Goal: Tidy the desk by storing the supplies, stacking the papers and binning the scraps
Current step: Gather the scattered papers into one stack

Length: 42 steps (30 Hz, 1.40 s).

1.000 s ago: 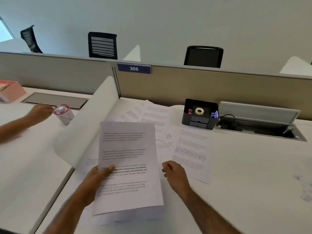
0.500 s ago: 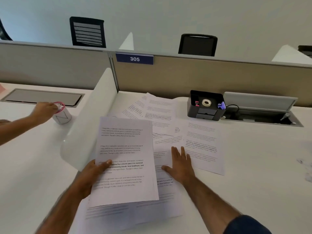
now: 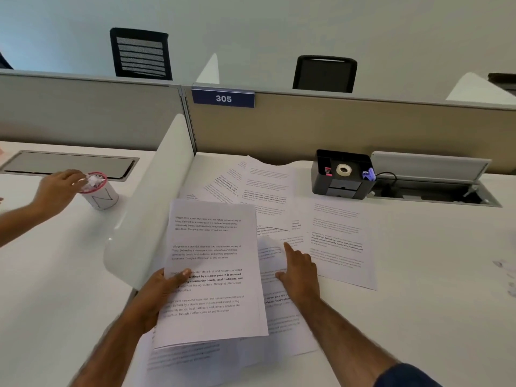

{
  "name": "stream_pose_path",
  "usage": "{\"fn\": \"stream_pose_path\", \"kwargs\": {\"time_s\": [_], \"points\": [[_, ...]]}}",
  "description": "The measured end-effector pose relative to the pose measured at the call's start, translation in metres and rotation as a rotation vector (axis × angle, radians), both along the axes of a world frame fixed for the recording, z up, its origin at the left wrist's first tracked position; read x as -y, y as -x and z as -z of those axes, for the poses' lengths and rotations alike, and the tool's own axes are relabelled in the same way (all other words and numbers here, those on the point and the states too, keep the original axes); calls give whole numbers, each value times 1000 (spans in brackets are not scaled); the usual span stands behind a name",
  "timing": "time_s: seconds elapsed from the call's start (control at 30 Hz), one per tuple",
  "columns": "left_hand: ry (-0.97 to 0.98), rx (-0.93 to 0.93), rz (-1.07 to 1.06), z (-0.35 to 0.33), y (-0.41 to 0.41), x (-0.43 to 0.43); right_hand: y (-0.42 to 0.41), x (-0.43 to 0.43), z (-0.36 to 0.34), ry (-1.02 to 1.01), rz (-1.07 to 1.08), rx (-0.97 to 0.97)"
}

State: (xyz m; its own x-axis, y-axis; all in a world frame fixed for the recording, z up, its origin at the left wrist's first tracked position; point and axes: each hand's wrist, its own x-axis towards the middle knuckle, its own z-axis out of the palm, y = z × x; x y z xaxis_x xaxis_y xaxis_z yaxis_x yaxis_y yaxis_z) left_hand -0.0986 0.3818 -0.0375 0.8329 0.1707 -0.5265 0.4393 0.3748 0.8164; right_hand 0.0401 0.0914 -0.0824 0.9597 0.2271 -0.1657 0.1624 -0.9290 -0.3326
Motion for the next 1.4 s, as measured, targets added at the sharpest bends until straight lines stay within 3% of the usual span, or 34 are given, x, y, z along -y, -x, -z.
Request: {"fn": "stream_pose_path", "kwargs": {"time_s": [0.13, 0.23, 0.4, 0.53, 0.77, 1.17, 1.3, 1.4], "points": [[6, -1, 11, 0, -4, 0, -3, -2, -1, -22, 106, -28], [5, 4, 22, -4, -8, 3, -6, 5, -8, -226, 258, -85], [6, 5, 33, -9, -13, 7, -31, 49, -70, -580, 350, 59], [17, 33, 52, -13, -17, 15, -49, 102, -126, -820, 434, 57], [-32, 38, 49, -22, -36, 50, -53, 121, -156, -1051, 481, -64], [12, 72, 233, -28, -66, 114, -35, 53, -97, -884, 242, -84], [-11, 48, 183, -20, -76, 123, -57, 77, -80, -883, 386, 0], [-21, 35, 140, -17, -80, 128, -95, 124, -54, -552, 441, 47]]}}
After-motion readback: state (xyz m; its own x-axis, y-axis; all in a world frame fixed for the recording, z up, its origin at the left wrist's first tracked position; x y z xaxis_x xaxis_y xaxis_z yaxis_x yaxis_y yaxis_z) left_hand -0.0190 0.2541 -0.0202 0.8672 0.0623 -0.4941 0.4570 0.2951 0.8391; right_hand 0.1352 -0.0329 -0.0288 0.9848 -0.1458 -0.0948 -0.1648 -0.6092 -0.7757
